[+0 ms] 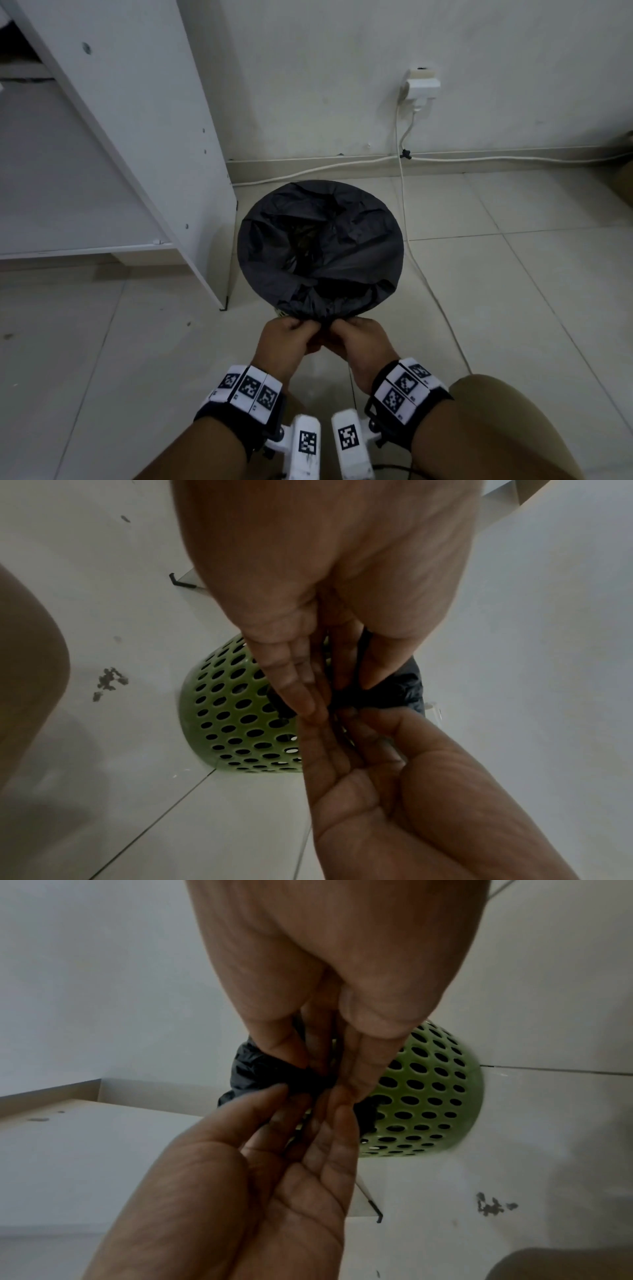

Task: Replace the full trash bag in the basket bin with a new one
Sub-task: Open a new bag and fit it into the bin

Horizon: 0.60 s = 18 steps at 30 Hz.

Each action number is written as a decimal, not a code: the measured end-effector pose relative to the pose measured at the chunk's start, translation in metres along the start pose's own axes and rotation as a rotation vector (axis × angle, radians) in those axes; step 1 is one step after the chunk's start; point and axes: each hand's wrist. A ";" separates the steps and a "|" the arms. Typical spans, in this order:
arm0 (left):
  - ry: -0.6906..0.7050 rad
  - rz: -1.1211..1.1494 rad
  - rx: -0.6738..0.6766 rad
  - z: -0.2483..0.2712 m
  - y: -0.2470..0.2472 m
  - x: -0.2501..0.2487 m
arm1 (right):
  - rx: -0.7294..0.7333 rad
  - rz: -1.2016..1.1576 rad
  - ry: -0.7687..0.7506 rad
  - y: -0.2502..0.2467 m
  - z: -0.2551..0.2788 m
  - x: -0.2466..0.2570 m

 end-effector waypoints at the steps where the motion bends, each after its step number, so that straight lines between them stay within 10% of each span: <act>1: 0.008 -0.004 -0.004 -0.001 0.000 0.001 | 0.012 0.028 0.007 0.000 0.001 -0.001; 11: -0.033 0.141 -0.155 -0.003 0.005 0.003 | 0.109 0.160 -0.001 -0.001 0.010 0.007; 18: -0.008 0.176 -0.364 -0.015 0.000 0.011 | -0.039 0.863 -0.418 -0.015 0.008 0.026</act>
Point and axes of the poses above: each hand's wrist, its own z-axis away from the middle knuckle, its own y-axis out of the palm, x = y × z, and after that the axes turned 5 degrees about -z, right-handed
